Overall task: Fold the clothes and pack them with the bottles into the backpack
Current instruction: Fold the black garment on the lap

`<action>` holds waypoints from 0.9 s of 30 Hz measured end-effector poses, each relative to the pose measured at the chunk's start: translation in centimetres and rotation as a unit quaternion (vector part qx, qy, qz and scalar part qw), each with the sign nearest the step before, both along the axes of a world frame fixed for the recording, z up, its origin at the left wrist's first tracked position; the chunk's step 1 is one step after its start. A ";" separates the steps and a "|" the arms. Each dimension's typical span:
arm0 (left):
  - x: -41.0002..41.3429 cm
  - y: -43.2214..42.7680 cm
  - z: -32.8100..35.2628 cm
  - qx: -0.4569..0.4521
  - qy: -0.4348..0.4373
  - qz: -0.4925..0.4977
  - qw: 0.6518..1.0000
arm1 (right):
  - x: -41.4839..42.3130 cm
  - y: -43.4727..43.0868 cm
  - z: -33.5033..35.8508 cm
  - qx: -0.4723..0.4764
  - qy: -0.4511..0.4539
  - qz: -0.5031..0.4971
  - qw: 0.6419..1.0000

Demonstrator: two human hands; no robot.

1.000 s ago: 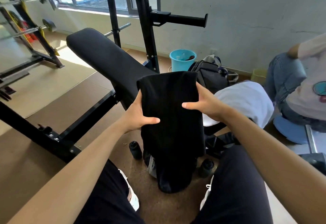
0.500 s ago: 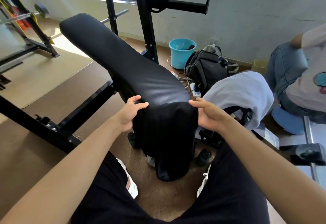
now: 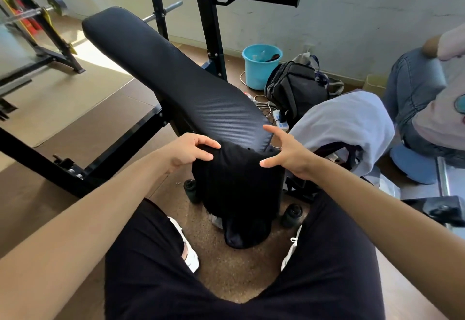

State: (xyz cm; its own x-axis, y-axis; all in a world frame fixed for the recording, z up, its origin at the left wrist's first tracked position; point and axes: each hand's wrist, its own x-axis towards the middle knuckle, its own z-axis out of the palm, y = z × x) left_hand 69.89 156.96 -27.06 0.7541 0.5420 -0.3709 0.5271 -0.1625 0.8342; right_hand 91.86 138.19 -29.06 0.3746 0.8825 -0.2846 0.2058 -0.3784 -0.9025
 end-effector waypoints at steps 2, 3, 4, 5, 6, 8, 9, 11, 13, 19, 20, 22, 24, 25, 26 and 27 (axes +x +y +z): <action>0.0 0.0 0.0 0.015 0.024 -0.022 0.999 | -0.2 0.3 -0.5 -0.005 -0.072 0.053 0.996; 0.0 -0.1 0.0 0.034 0.039 -0.038 0.998 | -0.3 0.4 -0.7 -0.006 -0.101 0.080 0.992; 0.0 -0.2 0.0 0.061 0.056 -0.058 0.995 | -0.3 0.5 -0.9 -0.009 -0.134 0.105 0.985; -0.1 -0.3 -0.1 0.094 0.073 -0.086 0.989 | -0.5 0.7 -1.0 -0.014 -0.178 0.128 0.976; -0.1 -0.4 -0.2 0.138 0.090 -0.115 0.980 | -0.7 0.8 -1.1 -0.017 -0.224 0.145 0.964; -0.1 -0.6 -0.8 0.244 0.122 -0.151 0.950 | -1.4 1.0 -1.0 -0.016 -0.295 0.151 0.943; -0.1 -0.7 -1.2 0.290 0.130 -0.151 0.936 | -1.7 1.2 -1.1 -0.013 -0.320 0.142 0.937; -0.2 -0.8 -1.9 0.356 0.134 -0.127 0.916 | -1.9 1.5 -1.2 -0.007 -0.348 0.127 0.929; -0.4 -0.9 -2.3 0.398 0.128 -0.104 0.902 | -1.6 1.7 -1.5 -0.004 -0.357 0.126 0.926; -1.3 0.1 -1.5 0.429 0.111 -0.081 0.893 | 0.8 1.8 -1.8 -0.010 -0.310 0.085 0.947; -1.5 0.5 -1.3 0.404 0.104 -0.079 0.905 | 1.2 1.6 -1.6 -0.010 -0.273 0.080 0.959; -1.9 1.0 -0.8 0.289 0.050 -0.056 0.954 | 1.8 1.1 -1.1 -0.001 -0.164 0.067 0.984; -2.3 0.7 -0.1 0.121 -0.023 -0.020 0.992 | 2.0 0.5 -0.4 0.016 -0.035 0.030 0.999; -2.4 0.5 0.1 0.050 -0.055 0.002 0.997 | 2.1 0.2 0.0 0.025 0.024 0.008 0.999; -2.5 0.4 0.2 0.005 -0.086 0.021 0.996 | 2.1 0.1 0.5 0.035 0.073 -0.009 0.997; -2.3 0.1 0.5 -0.033 -0.122 0.041 0.991 | 2.0 0.2 1.0 0.047 0.118 -0.023 0.992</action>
State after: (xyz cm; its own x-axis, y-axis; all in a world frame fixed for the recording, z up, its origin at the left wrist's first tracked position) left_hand 67.55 157.01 -26.60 0.7803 0.5858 -0.2193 0.3171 -0.0682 0.9460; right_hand 93.82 138.35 -28.02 0.3489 0.8925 -0.2858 -0.0305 -0.2940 -0.9553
